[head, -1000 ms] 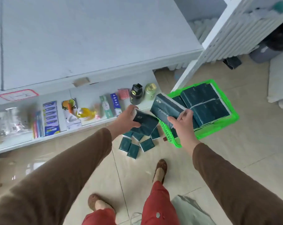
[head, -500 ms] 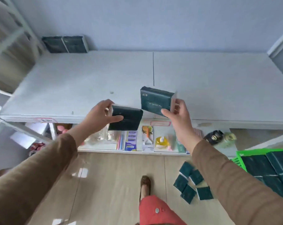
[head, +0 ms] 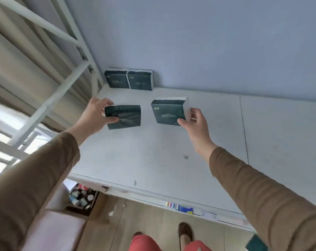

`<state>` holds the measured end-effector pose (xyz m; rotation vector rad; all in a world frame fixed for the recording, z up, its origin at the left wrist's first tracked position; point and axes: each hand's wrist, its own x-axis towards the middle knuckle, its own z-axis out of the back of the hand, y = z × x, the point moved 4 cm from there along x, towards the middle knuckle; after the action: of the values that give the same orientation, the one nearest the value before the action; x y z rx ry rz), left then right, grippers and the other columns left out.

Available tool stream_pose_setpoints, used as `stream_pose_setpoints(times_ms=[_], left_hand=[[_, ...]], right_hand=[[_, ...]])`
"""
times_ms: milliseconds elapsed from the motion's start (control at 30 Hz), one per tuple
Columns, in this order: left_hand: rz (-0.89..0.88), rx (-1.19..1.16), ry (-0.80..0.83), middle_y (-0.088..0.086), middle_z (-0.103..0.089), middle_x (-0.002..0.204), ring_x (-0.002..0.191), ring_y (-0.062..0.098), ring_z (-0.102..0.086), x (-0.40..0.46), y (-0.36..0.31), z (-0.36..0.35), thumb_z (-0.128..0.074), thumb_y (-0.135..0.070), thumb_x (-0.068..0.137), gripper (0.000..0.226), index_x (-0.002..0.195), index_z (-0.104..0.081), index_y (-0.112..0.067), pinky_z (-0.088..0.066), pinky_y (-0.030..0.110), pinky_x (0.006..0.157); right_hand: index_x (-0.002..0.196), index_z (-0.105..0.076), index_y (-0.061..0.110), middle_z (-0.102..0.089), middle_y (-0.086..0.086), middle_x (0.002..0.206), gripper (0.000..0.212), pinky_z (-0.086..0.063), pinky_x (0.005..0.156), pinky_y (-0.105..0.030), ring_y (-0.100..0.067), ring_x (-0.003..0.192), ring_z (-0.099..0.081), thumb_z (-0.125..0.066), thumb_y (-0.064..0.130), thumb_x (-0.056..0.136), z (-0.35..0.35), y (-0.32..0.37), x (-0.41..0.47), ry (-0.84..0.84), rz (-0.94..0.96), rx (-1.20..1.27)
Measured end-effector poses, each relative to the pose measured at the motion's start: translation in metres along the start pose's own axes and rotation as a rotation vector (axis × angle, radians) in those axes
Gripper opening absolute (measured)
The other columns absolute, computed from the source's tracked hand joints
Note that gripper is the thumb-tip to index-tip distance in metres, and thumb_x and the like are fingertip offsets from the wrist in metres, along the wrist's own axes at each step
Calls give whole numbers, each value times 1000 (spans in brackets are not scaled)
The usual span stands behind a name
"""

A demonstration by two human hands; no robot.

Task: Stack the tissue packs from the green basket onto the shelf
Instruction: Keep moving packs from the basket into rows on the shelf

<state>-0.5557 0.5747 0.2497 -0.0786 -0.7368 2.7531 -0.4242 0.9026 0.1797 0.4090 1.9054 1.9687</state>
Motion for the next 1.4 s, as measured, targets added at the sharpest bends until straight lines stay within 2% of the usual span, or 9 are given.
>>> stream_pose_setpoints(times_ms=[267, 467, 667, 867, 1033, 1133, 1233, 1300, 1400], left_hand=[[-30, -4, -14, -1, -58, 105, 90, 18, -56, 136, 90, 14, -82, -26, 77, 36, 105, -59, -29, -43, 29, 79], [-117, -52, 62, -4, -55, 101, 85, 7, -54, 205, 122, 10, -80, -23, 78, 32, 97, -56, -35, -37, 16, 68], [-265, -50, 33, -9, -43, 106, 93, 8, -48, 241, 121, 1, -79, -22, 80, 34, 106, -58, -28, -39, 23, 86], [-273, -78, -9, -9, -48, 108, 97, 13, -53, 250, 117, -7, -79, -19, 79, 42, 106, -48, -29, -47, 29, 83], [-249, -46, -77, -4, -36, 117, 102, 11, -44, 251, 114, -8, -81, -16, 77, 45, 109, -50, -19, -36, 21, 93], [-282, 104, -182, 7, -40, 123, 112, 24, -40, 232, 102, -4, -81, -21, 76, 58, 123, -49, -16, -40, 33, 98], [-382, 141, -250, 8, -43, 125, 116, 29, -39, 197, 71, -8, -76, -23, 78, 61, 130, -44, -19, -41, 42, 100], [-477, 120, -215, 6, -48, 122, 112, 27, -42, 169, 39, -22, -73, -22, 81, 55, 129, -47, -17, -41, 40, 99], [-581, 100, -11, 6, -55, 123, 116, 28, -47, 119, -14, -65, -68, -24, 87, 47, 130, -53, -13, -43, 40, 99]], right_hand=[[112, -57, 13, -69, -8, 106, 36, -54, 89, -44, -26, 94, -66, -76, 16, 82, -112, -6, 85, -79, -29, -121], [114, -53, 14, -67, -8, 108, 36, -53, 90, -45, -29, 97, -65, -73, 17, 85, -162, -21, 129, -105, -91, -255], [107, -53, 5, -63, -20, 104, 25, -52, 83, -43, -34, 93, -63, -68, 11, 89, -189, -23, 156, -145, -93, -473], [118, -54, 5, -59, -16, 116, 25, -52, 93, -46, -32, 105, -61, -62, 10, 94, -204, -18, 171, -210, -145, -583], [134, -50, 7, -55, -14, 128, 39, -50, 99, -43, -30, 115, -59, -60, 10, 96, -211, -14, 168, -241, -181, -569], [149, -37, 10, -46, -13, 141, 56, -44, 107, -41, -28, 125, -52, -58, 10, 97, -199, -10, 149, -235, -186, -570], [149, -39, 13, -45, -10, 140, 56, -43, 107, -40, -27, 126, -48, -57, 12, 96, -172, -4, 117, -207, -130, -692], [145, -43, 14, -47, -9, 138, 52, -42, 105, -38, -27, 126, -46, -58, 15, 95, -145, 1, 87, -187, -71, -794], [142, -47, 17, -49, -7, 137, 50, -41, 103, -38, -28, 124, -45, -59, 20, 93, -93, 5, 34, -196, -27, -975]])
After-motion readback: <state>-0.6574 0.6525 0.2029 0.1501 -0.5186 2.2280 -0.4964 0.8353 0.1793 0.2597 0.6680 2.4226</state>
